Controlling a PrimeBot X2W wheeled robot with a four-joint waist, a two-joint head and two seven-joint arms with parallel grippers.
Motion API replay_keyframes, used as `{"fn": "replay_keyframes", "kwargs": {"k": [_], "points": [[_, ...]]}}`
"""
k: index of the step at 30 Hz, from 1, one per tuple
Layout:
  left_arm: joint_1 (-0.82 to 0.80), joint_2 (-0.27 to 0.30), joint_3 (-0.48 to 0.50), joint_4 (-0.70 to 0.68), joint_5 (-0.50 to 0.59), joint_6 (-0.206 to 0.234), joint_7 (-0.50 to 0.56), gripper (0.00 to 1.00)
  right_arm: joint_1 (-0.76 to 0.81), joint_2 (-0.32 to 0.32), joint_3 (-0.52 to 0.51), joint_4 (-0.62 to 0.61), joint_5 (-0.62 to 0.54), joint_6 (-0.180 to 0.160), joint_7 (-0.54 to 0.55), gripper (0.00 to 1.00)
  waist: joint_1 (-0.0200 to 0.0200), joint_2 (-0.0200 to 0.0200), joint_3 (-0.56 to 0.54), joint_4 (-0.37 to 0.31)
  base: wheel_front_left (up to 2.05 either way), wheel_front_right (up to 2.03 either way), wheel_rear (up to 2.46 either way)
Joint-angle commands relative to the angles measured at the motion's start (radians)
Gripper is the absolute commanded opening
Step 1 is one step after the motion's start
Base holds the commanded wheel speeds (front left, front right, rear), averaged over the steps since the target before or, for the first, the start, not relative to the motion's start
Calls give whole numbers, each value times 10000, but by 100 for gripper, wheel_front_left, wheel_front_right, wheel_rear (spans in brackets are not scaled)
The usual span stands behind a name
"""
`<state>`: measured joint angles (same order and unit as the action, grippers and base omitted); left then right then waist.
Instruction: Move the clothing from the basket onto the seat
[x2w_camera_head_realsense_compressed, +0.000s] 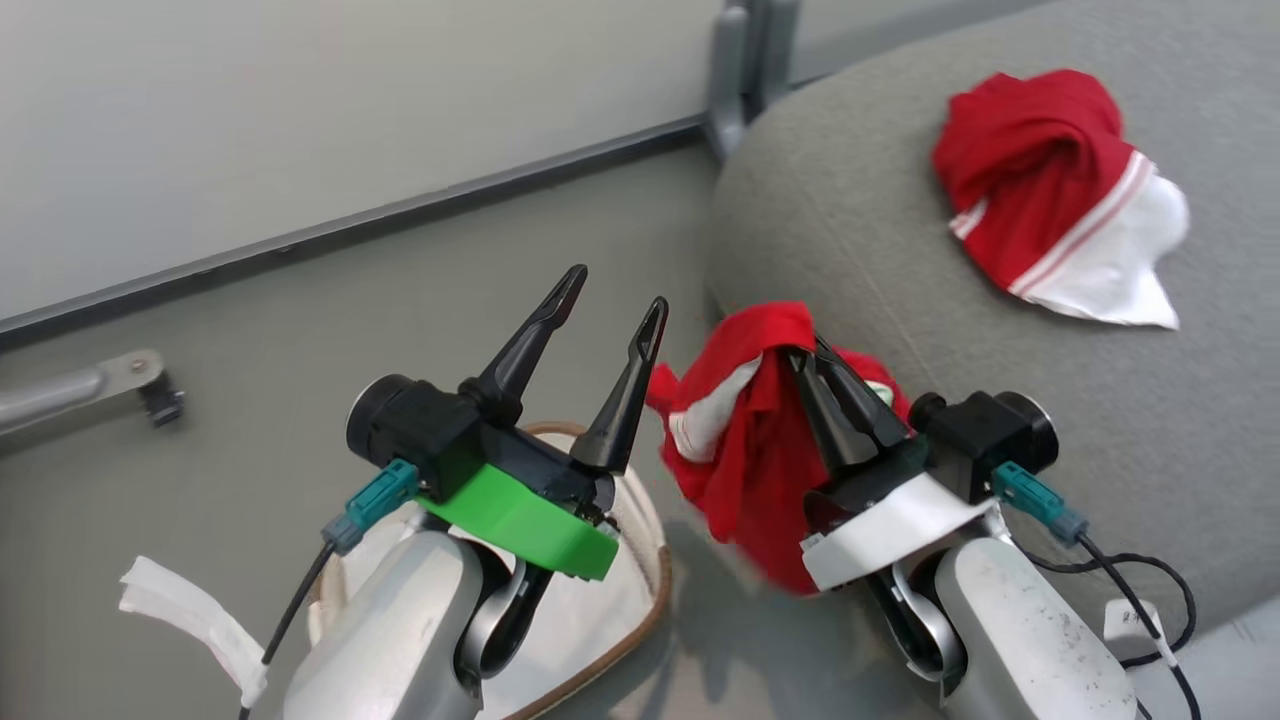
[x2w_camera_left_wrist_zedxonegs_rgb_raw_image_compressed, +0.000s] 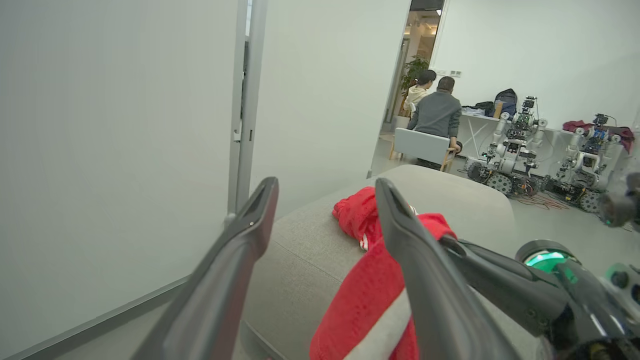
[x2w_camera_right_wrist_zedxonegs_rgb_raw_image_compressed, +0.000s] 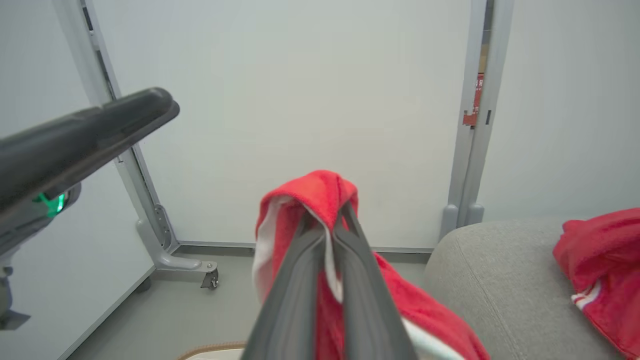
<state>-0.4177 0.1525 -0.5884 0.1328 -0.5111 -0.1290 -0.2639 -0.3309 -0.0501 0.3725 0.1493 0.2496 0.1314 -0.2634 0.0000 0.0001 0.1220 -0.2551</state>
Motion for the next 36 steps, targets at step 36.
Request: {"fn": "replay_keyframes", "kwargs": {"k": [36], "points": [[307,1848,-642,-692,51,-35,-8,100,-6559,-1315,-3772,251,-4112,-14,53,0,0,-1,3191,-2596,0,0,0]]}}
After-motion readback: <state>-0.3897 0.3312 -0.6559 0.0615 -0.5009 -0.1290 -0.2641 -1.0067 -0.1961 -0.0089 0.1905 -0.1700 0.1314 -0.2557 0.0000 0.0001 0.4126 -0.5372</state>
